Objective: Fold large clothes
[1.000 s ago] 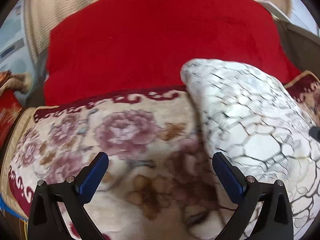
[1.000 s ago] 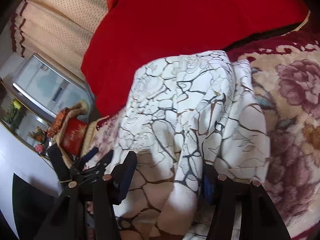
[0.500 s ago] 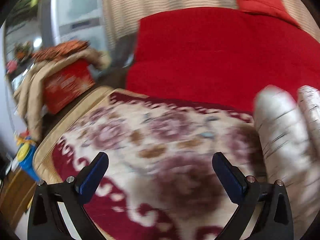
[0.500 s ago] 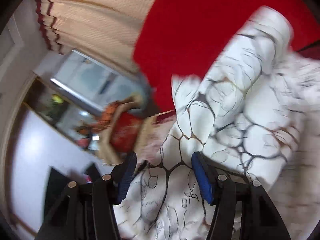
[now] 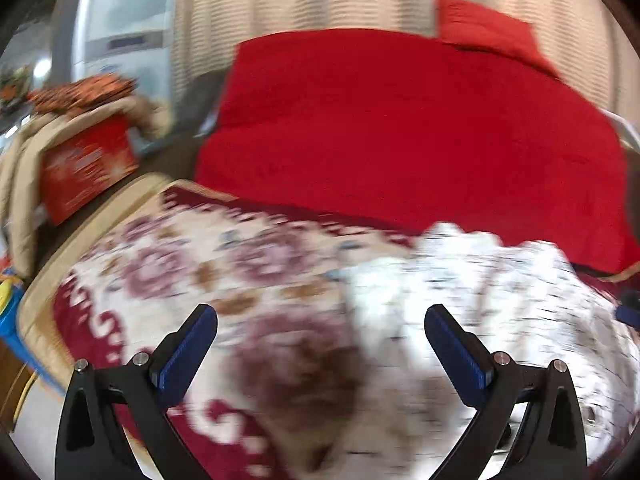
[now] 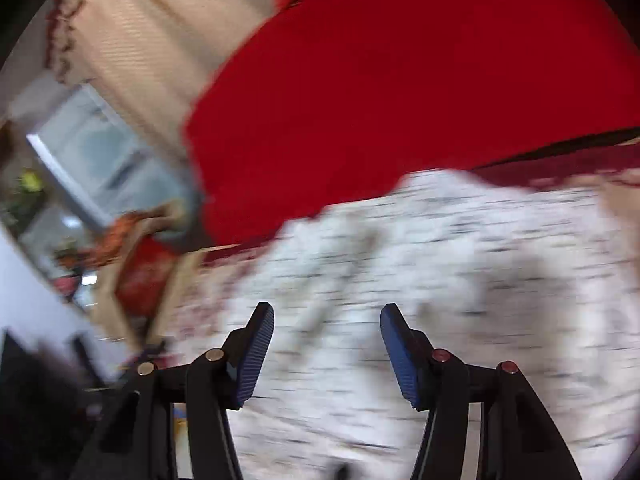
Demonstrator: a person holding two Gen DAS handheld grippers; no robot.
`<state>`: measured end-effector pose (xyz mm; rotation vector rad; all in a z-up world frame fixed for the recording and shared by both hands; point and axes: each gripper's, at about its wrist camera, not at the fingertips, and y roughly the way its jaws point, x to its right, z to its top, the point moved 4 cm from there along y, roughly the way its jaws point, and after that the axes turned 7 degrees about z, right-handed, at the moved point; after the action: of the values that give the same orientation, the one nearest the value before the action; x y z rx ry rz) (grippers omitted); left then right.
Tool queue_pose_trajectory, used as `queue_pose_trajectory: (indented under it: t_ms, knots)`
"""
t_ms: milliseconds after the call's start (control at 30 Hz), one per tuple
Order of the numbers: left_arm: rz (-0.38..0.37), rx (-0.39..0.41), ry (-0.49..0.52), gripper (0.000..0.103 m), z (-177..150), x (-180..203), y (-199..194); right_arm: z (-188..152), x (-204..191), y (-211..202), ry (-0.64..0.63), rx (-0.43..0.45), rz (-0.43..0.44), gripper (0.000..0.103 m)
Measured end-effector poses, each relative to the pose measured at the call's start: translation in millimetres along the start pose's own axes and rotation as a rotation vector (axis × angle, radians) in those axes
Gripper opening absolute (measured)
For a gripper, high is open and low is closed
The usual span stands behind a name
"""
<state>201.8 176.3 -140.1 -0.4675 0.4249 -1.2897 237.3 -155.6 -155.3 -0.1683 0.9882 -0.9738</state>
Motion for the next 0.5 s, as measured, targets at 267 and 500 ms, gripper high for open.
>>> queue_pose_trajectory:
  t_ms: [267,500]
  knots:
    - [0.147,-0.231,0.182,0.103,-25.0,53.9,60.0,-14.5,108.0,-14.6,0.028,-0.103,-0.333,0.051]
    - [0.152,-0.259,0.084,0.103,-18.6,34.7,74.1,5.4,75.7,-11.4,0.021,-0.055,-0.161,0.056]
